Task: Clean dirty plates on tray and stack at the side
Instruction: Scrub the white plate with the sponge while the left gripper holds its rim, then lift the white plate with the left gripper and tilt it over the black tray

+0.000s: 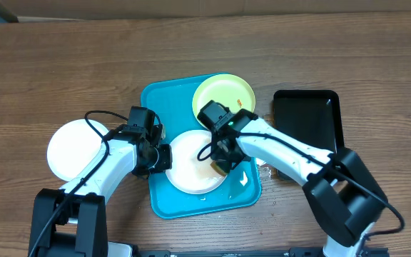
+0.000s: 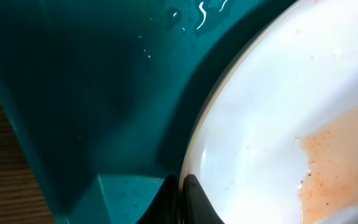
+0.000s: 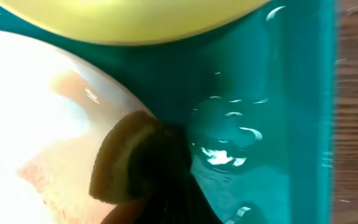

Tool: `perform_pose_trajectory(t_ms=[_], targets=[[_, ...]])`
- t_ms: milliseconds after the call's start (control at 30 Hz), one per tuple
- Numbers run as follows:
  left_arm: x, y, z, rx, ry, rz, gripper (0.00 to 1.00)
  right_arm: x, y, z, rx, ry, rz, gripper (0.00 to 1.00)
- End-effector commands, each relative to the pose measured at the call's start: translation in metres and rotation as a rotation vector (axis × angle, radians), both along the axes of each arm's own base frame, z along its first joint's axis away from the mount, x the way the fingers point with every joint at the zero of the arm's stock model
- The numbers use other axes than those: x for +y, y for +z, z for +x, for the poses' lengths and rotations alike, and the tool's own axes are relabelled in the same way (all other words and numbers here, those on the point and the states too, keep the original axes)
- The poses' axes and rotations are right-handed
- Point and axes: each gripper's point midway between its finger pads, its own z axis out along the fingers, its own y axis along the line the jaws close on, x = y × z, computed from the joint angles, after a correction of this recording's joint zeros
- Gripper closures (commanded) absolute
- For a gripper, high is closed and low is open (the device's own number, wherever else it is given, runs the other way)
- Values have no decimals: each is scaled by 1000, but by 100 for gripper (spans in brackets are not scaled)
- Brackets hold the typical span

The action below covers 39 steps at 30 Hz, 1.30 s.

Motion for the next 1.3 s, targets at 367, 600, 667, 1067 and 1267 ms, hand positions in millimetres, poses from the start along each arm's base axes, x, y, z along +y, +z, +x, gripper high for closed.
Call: perform_pose_trajectory(t_ms=[367,600,667,1067,1267], targets=[[27,-10,-9,36,32,130,96,-112,88,46,-171,-214,-24,96],[20,-8,-10,42,2,85,96,-190,67,47,-80,-346,-34,96],[19,-5,-9,41,-7,85,96,-205,50,41,-55,-384,-31,96],[15,29,13,15,-48,80,96,-227,36,40,-77,-457,24,66],[3,47,21,0,-81,31,96,-225,116,55,-219,-394,82,46]])
